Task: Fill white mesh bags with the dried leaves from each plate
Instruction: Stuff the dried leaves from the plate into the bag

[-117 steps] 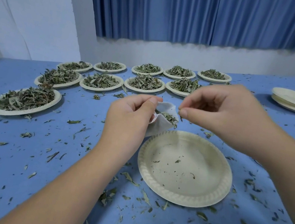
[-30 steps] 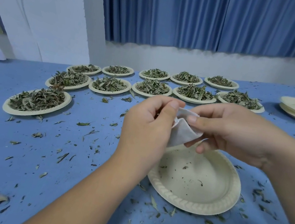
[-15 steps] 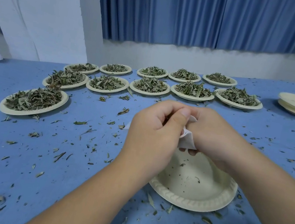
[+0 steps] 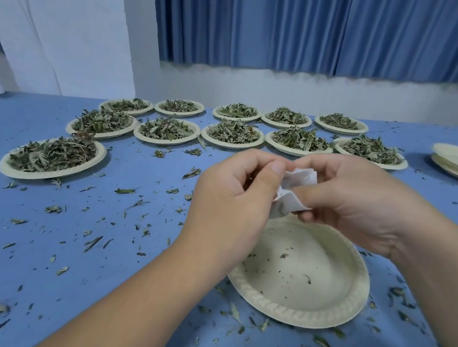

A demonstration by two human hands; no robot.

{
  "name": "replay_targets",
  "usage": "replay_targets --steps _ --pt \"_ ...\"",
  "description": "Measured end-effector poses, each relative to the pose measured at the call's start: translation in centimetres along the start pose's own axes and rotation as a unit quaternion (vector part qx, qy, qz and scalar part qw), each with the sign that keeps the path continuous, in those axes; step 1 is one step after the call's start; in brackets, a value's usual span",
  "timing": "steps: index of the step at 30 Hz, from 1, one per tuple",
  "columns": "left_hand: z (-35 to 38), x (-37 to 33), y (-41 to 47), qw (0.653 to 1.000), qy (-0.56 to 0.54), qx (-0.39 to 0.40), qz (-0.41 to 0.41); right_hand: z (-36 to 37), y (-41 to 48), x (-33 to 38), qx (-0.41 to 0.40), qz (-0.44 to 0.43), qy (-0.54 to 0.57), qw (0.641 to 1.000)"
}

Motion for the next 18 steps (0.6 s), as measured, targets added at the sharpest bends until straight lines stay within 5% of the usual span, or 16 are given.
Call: replay_targets --steps 6,12,18 --pt "0.8 0.3 -0.4 0.999 -0.016 0.039 -0.032 0.5 0.1 -0.8 -0.082 -0.033 -0.096 0.991" --pt "0.4 0.3 -0.1 0.998 -0.046 0.019 -0.048 0.2 0.3 -0.6 0.004 -0.020 -0.019 1.000" --pt "0.9 0.3 -0.5 0.998 -0.019 0.040 -0.045 0.6 0.7 -1.4 -0.090 -0.019 -0.093 0.991"
Point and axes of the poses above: each hand's wrist, its own y-axis towards the middle knuckle, its own z-axis out of the palm, x = y × z, the point moved 4 cm from there along y, towards the middle knuckle, and after that the axes turned 5 degrees about -x, right-handed, at the moved point
